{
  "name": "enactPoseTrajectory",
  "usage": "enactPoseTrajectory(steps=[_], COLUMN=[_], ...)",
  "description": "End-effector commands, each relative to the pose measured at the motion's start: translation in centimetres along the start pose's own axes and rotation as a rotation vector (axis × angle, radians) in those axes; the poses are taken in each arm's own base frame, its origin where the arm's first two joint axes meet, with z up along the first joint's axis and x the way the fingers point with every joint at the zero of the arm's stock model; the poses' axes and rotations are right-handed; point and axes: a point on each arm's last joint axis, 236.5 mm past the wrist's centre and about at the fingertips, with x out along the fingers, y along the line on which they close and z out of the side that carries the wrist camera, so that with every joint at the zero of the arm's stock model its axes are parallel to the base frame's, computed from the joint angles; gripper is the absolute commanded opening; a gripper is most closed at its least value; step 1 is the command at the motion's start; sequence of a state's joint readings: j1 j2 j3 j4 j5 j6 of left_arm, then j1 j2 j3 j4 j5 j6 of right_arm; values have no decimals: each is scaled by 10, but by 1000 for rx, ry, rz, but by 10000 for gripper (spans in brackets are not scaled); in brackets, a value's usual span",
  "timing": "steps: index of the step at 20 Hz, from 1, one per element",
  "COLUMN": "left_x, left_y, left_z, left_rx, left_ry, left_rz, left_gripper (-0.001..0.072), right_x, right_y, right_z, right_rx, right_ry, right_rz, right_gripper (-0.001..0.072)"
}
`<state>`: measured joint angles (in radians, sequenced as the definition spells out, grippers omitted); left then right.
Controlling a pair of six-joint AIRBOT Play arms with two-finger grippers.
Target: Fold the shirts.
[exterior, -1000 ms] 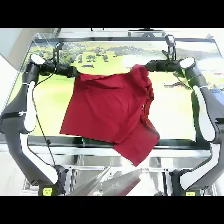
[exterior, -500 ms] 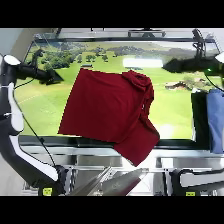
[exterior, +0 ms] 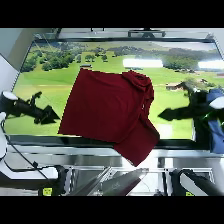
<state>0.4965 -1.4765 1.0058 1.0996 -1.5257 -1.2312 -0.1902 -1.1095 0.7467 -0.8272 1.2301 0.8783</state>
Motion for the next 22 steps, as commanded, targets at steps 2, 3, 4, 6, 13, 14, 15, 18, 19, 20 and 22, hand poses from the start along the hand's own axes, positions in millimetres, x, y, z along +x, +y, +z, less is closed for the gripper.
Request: enactPoseTrajectory(steps=[2,3,4,6,13,14,15,18,19,20,22], left_x=[27,29,30,30,29,29,29,32,33,34,37], left_y=[28,33,37,42,45,45,45,45,44,43,39], left_z=[-33,-31,-28,-19,-8,-7,-7,-2,4,9,18], left_rx=[-101,-110,-117,-113,-90,-86,-80,-52,-32,-17,11], left_ry=[9,-8,-26,-68,-113,-115,-113,-127,-144,-160,-184], left_rz=[10,11,16,33,47,47,50,78,92,105,126], left_gripper=[342,342,342,342,342,342,342,342,342,342,342], right_x=[44,53,63,79,98,96,92,74,67,60,49], right_y=[-7,-5,-6,-10,-17,-11,-6,10,13,14,10], right_z=[-31,-31,-30,-25,-35,-33,-30,-9,1,9,16], right_rx=[-101,-128,-159,-185,-93,-65,-56,-77,-85,-75,-31], right_ry=[43,54,60,54,99,106,107,54,24,-4,-39], right_rz=[-52,-59,-74,-107,-102,-88,-77,-65,-70,-76,-86], right_gripper=[681,681,681,679,207,82,73,15,15,15,15])
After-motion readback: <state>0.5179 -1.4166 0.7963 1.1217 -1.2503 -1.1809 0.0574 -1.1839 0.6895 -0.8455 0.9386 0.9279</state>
